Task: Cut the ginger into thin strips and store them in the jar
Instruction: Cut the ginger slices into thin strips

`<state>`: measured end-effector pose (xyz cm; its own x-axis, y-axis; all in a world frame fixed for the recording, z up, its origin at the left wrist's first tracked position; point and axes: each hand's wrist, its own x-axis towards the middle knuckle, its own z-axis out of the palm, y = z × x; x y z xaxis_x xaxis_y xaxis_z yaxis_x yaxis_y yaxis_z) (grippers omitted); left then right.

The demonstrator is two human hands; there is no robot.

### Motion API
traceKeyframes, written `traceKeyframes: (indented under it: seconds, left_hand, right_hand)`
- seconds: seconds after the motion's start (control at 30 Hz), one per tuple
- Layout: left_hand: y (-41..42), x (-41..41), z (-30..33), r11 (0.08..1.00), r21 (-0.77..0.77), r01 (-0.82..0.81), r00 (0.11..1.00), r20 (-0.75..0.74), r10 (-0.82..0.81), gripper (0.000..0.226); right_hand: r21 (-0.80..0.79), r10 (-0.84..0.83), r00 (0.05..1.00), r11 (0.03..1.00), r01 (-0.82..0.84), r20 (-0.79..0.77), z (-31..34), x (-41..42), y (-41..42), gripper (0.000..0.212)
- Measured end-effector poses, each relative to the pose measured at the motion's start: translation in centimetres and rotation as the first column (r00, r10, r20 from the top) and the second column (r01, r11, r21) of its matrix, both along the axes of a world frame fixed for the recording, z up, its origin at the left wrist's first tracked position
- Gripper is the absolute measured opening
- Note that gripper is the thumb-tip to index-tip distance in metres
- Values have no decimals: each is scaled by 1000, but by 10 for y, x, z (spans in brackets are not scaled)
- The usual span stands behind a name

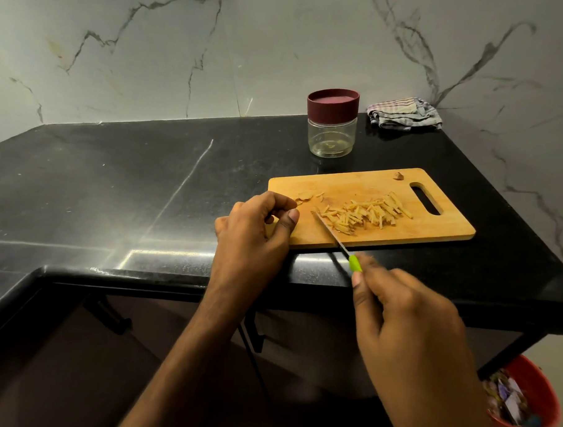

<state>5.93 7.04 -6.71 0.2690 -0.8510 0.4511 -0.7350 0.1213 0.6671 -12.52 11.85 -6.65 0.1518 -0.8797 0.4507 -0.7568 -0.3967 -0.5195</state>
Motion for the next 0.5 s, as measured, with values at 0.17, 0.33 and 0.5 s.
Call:
traceKeyframes:
  seconds: [0.17,0.33,0.5]
  left_hand:
    - [0,-1,0,1000,-16,4,1000,2,-4,10]
    - [0,0,-1,1000,-15,16,1000,8,-16,12]
    - [0,-1,-1,1000,-25,5,1000,25,-4,11]
  right_hand:
    - [0,-87,996,996,87,6,6,-7,-4,40]
    - [16,-33,999,999,33,4,4,-5,-3,41]
    - [-3,37,999,999,-37,-10,4,3,-6,41]
